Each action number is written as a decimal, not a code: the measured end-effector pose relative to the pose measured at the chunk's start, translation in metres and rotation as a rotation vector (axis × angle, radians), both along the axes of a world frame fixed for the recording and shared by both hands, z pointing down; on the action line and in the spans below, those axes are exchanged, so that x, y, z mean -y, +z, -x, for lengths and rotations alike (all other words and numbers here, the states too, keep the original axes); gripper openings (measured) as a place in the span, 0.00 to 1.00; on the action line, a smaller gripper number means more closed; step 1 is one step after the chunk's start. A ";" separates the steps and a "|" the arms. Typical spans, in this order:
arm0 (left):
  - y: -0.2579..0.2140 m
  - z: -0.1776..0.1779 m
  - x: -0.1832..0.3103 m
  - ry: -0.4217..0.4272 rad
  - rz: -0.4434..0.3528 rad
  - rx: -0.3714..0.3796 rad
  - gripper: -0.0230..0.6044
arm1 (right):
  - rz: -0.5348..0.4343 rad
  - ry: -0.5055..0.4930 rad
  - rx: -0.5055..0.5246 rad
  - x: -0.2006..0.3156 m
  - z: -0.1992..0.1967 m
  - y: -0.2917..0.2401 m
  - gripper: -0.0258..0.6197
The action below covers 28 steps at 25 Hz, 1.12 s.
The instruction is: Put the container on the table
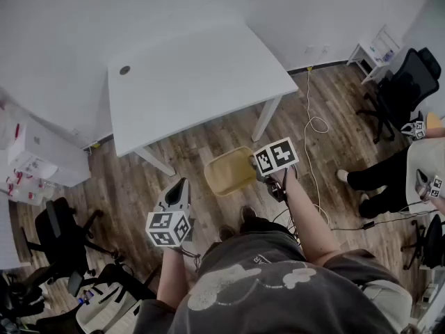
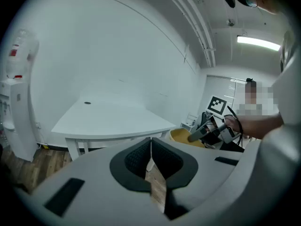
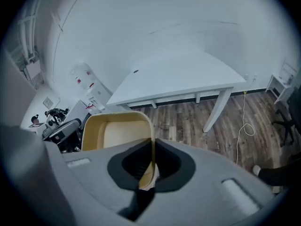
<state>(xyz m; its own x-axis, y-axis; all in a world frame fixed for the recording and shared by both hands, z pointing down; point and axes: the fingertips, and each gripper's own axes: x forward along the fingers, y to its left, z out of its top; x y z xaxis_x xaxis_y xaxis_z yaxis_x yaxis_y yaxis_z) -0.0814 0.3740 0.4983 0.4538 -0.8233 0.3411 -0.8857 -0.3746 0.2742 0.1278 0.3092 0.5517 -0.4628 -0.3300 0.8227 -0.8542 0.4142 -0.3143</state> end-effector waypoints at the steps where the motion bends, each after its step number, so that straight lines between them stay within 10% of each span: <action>1: 0.000 -0.001 0.000 -0.002 0.001 -0.001 0.05 | 0.001 -0.001 -0.001 0.000 -0.001 0.000 0.05; 28: 0.005 -0.012 -0.013 0.020 0.003 0.001 0.05 | -0.006 0.008 0.032 -0.017 -0.010 0.000 0.05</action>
<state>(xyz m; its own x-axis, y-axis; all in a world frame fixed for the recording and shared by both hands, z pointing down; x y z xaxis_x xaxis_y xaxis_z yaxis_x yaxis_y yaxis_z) -0.0696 0.3873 0.5031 0.4701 -0.8128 0.3441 -0.8782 -0.3917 0.2745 0.1375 0.3262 0.5520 -0.4865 -0.3389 0.8052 -0.8468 0.4096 -0.3393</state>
